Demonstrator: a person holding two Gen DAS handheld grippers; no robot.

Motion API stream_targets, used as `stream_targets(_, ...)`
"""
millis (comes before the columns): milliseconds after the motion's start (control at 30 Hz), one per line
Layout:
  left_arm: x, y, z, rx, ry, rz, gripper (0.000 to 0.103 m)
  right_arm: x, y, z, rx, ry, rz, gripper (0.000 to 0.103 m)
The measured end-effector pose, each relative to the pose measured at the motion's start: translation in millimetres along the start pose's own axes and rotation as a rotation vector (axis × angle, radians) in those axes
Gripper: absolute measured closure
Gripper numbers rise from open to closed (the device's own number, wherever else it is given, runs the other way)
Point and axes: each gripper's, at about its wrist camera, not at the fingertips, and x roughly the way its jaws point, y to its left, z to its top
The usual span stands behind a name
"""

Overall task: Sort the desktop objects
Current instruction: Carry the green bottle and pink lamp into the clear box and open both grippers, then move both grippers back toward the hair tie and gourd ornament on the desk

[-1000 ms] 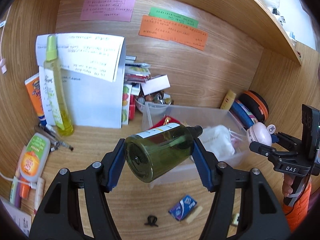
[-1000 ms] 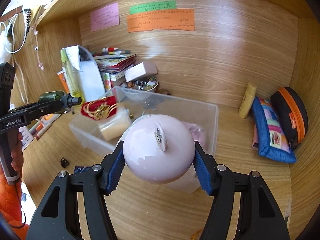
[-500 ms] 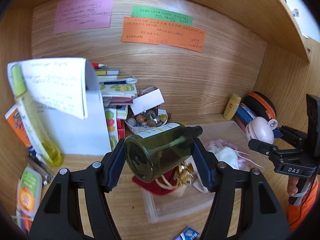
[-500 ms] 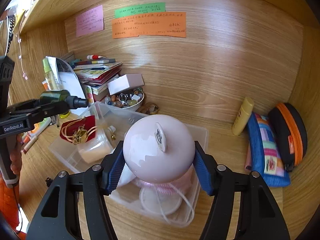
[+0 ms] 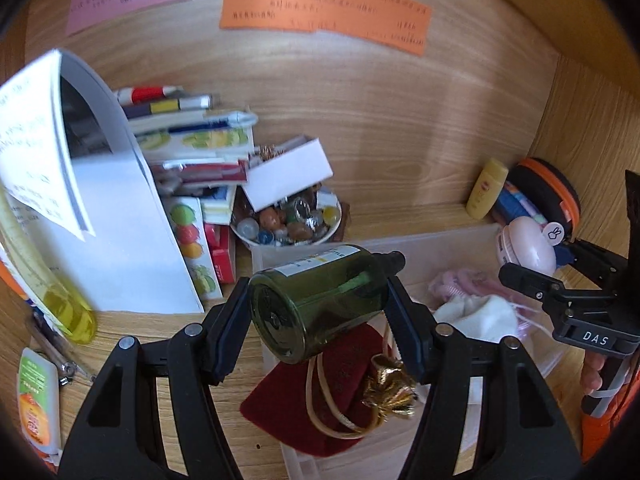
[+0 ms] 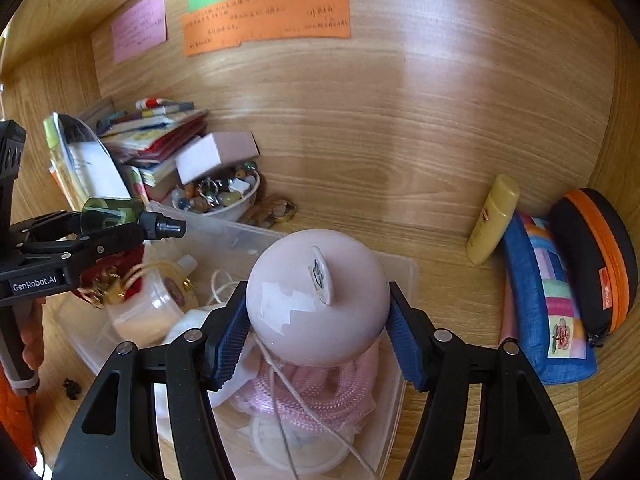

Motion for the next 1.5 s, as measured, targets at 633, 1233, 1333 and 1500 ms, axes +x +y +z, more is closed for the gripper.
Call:
stream_targets(633,6,-11,-4,0.056,-0.016,0.079,0.037,15,6,-9,-0.021,0.026,-0.031,0.042)
stream_targets(1233,-37,-21,-4,0.062,-0.074,0.018,0.016,-39,6,1,-0.006,-0.095,-0.034,0.021)
stream_targets(1333,-57,-26,-6,0.078,-0.117,0.031,0.009,-57,10,-2,-0.019,-0.122,-0.04,0.02)
stream_targets(1500,-73,-24,-18,0.087,-0.127,0.068,0.004,-82,20,-14,-0.056,-0.141,-0.027,0.018)
